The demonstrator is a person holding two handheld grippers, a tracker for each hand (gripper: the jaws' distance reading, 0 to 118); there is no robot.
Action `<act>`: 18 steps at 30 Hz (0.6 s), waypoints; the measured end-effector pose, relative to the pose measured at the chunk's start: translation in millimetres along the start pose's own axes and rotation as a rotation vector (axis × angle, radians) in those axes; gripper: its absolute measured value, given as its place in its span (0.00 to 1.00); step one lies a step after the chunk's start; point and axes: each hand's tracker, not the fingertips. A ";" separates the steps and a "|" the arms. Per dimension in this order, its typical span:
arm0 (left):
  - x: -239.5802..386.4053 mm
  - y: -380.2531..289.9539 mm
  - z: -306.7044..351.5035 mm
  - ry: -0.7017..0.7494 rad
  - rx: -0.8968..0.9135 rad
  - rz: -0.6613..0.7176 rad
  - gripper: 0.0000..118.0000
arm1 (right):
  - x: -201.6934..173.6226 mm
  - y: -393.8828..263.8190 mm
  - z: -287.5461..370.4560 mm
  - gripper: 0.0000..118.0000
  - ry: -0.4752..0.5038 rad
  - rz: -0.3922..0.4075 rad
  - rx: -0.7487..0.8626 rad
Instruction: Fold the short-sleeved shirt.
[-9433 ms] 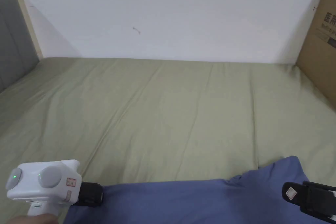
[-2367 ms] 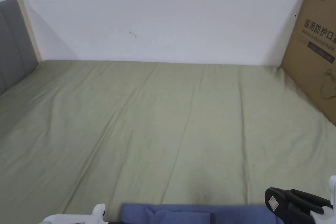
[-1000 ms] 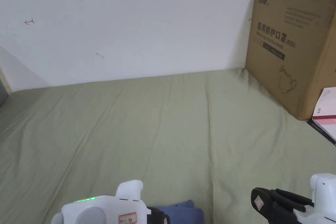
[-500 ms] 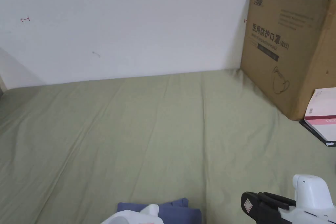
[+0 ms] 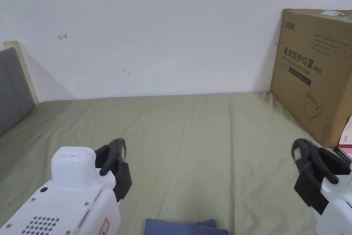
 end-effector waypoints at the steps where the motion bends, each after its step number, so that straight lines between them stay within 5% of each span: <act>1: -0.3 -5.5 3.2 0.032 0.009 0.002 0.00 | -0.1 -5.8 0.6 0.00 -0.057 0.010 0.026; 5: -5.3 -16.7 6.3 0.084 -0.038 0.060 0.00 | 7.8 -16.3 -5.4 0.00 -0.105 -0.064 -0.083; 9: -5.5 -19.7 2.2 0.078 -0.061 0.026 0.00 | 11.8 -13.5 -3.8 0.00 -0.113 -0.040 -0.077; 12: -8.3 -21.9 0.4 0.035 -0.106 0.058 0.00 | 11.5 -15.5 -9.1 0.00 0.011 -0.125 -0.149; 18: -19.5 -38.0 2.0 0.007 -0.190 0.067 0.00 | -4.3 -115.3 -84.6 0.00 0.346 -0.501 -0.981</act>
